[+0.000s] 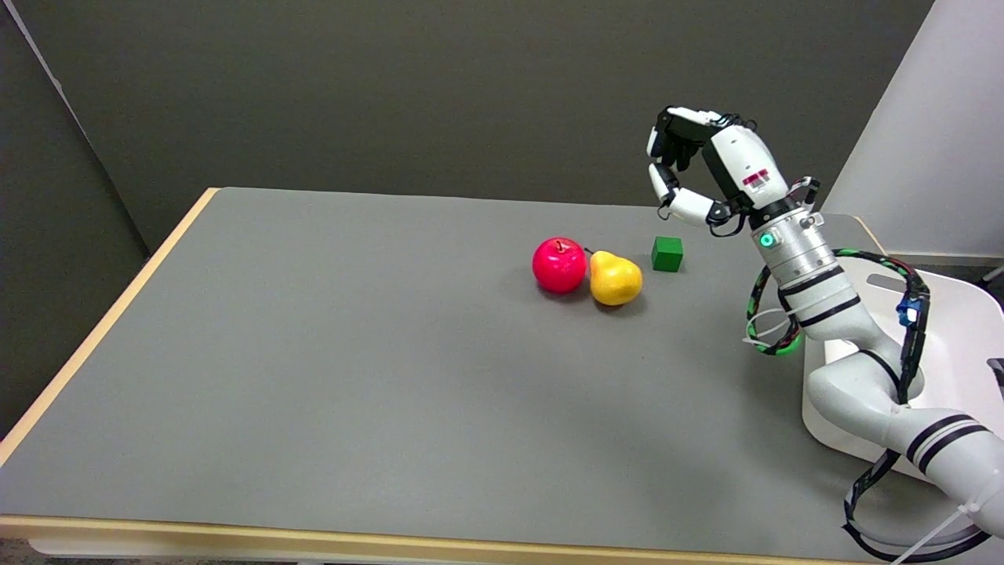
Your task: Pick up the yellow pear.
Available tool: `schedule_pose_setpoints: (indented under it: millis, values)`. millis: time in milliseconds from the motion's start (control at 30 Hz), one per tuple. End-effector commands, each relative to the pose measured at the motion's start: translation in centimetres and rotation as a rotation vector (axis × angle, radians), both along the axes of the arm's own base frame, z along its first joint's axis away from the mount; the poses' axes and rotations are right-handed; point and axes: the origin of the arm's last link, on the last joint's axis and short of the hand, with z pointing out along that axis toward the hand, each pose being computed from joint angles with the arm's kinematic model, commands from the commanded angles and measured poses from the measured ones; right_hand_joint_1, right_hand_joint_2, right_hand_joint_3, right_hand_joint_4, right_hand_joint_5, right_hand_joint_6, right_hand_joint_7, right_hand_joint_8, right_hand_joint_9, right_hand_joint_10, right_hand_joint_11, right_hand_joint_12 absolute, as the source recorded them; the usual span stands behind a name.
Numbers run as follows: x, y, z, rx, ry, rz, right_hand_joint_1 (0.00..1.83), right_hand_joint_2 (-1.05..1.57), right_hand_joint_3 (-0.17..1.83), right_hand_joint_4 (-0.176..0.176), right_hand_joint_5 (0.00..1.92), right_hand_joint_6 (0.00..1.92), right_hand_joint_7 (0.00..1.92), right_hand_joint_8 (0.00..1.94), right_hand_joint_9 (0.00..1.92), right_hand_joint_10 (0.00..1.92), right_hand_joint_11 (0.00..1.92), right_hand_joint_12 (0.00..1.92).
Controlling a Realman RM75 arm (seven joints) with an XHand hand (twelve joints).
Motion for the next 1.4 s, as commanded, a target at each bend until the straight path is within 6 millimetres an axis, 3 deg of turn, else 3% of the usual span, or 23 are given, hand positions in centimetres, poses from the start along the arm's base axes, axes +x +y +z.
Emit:
schedule_pose_setpoints:
  millis: [33,100,167,300,567,1100,1133,1167,1200,1333,1400]
  values:
    - [-3.5,0.9,-2.2,0.105,-0.165,-0.087,0.91,1.02,0.50,-0.009,0.60,1.38,0.77,1.10,0.78,1.44,0.36,1.88]
    - [-4.1,1.0,-2.4,0.114,-0.188,-0.106,0.81,0.71,0.89,0.013,0.47,1.00,0.67,0.94,0.68,1.33,0.51,1.79]
    - [-4.7,1.0,-2.9,0.127,-0.193,-0.129,0.68,0.66,0.90,0.014,0.37,0.69,0.52,0.66,0.47,1.13,0.48,1.68]
    - [-5.8,1.2,-3.9,0.154,-0.193,-0.171,0.53,0.62,0.94,0.019,0.28,0.56,0.35,0.51,0.30,0.87,0.41,1.64]
    - [-7.7,1.5,-4.9,0.178,-0.198,-0.244,0.52,0.63,0.85,0.013,0.25,0.45,0.26,0.35,0.16,0.80,0.30,1.53]
    - [-11.1,0.4,-2.7,0.083,-0.203,-0.369,0.53,0.63,0.86,0.015,0.24,0.44,0.26,0.34,0.16,0.78,0.28,1.50]
    - [-9.3,1.2,-7.5,0.249,-0.412,-0.293,0.53,0.63,0.86,0.016,0.24,0.44,0.26,0.34,0.16,0.78,0.28,1.49]
    - [-10.7,0.2,-3.6,0.115,-0.239,-0.350,0.54,0.63,0.86,0.017,0.24,0.44,0.26,0.34,0.16,0.78,0.27,1.48]
    - [-11.1,-0.1,-2.2,0.069,-0.182,-0.369,0.54,0.63,0.86,0.017,0.24,0.44,0.26,0.34,0.16,0.77,0.25,1.46]
    - [-10.7,-0.6,-2.2,0.070,-0.156,-0.361,0.53,0.61,0.92,0.016,0.24,0.47,0.25,0.36,0.14,0.73,0.09,1.27]
    - [-10.7,-0.7,-2.2,0.071,-0.149,-0.361,0.54,0.59,0.94,0.015,0.23,0.49,0.24,0.39,0.10,0.68,0.01,1.05]
